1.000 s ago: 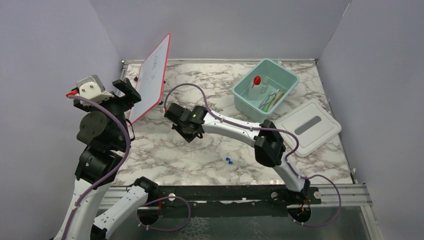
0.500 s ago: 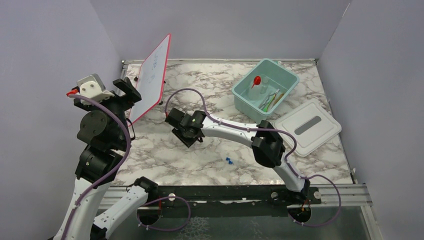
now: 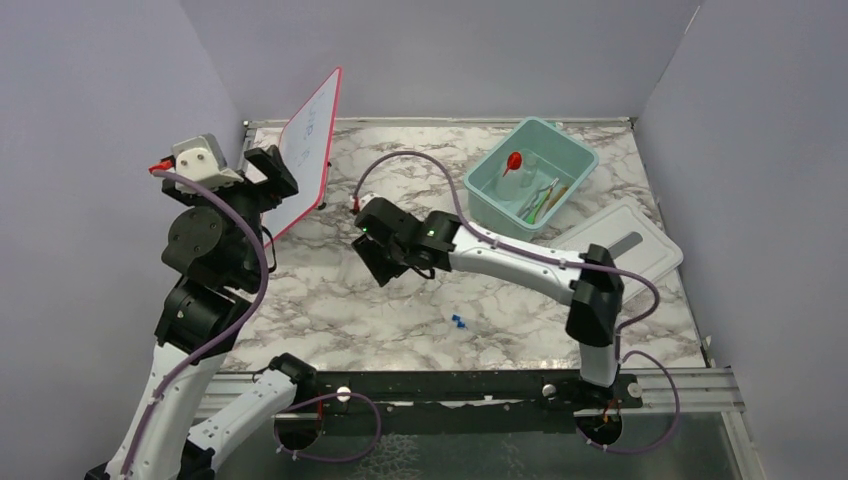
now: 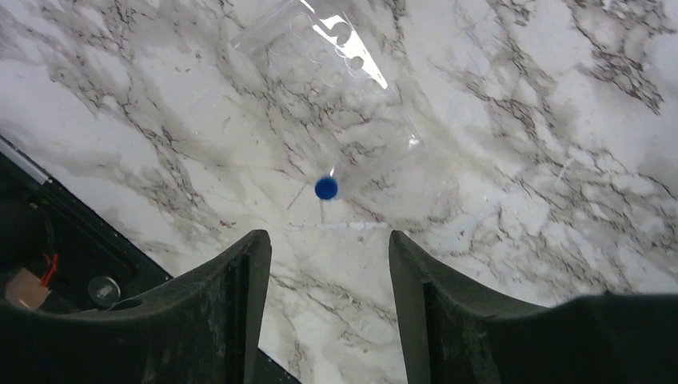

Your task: Organize the chemistry lab equipment

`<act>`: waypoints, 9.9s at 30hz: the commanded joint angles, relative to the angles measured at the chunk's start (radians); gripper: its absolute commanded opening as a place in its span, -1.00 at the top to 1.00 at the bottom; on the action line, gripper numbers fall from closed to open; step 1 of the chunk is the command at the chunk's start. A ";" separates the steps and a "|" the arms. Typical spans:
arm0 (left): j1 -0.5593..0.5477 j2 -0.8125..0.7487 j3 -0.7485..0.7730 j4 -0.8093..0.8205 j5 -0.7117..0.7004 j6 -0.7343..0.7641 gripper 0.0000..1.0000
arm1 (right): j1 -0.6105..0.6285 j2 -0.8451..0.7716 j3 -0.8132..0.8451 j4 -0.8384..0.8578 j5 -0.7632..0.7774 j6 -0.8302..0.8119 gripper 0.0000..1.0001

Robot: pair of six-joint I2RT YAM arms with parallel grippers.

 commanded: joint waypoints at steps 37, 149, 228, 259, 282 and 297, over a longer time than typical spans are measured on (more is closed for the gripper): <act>-0.025 0.282 0.031 0.013 0.596 -0.124 -0.84 | -0.116 -0.228 -0.717 0.160 -0.041 -0.066 0.04; -0.078 0.332 -0.385 0.446 1.236 0.143 0.85 | -0.385 -0.529 -0.327 0.313 -0.392 0.367 0.46; -0.076 0.418 0.357 0.055 0.456 -0.068 -0.58 | -0.153 -0.150 -0.641 0.811 -0.541 -0.657 0.69; -0.077 0.407 0.335 0.056 0.477 -0.073 -0.58 | -0.152 -0.131 -0.581 0.665 -0.538 -0.595 0.50; -0.076 0.413 0.329 0.054 0.474 -0.074 -0.59 | -0.158 -0.146 -0.554 0.648 -0.500 -0.516 0.34; -0.077 0.347 0.244 0.056 0.452 -0.070 -0.59 | -0.168 -0.313 -0.480 0.547 -0.092 -0.135 0.16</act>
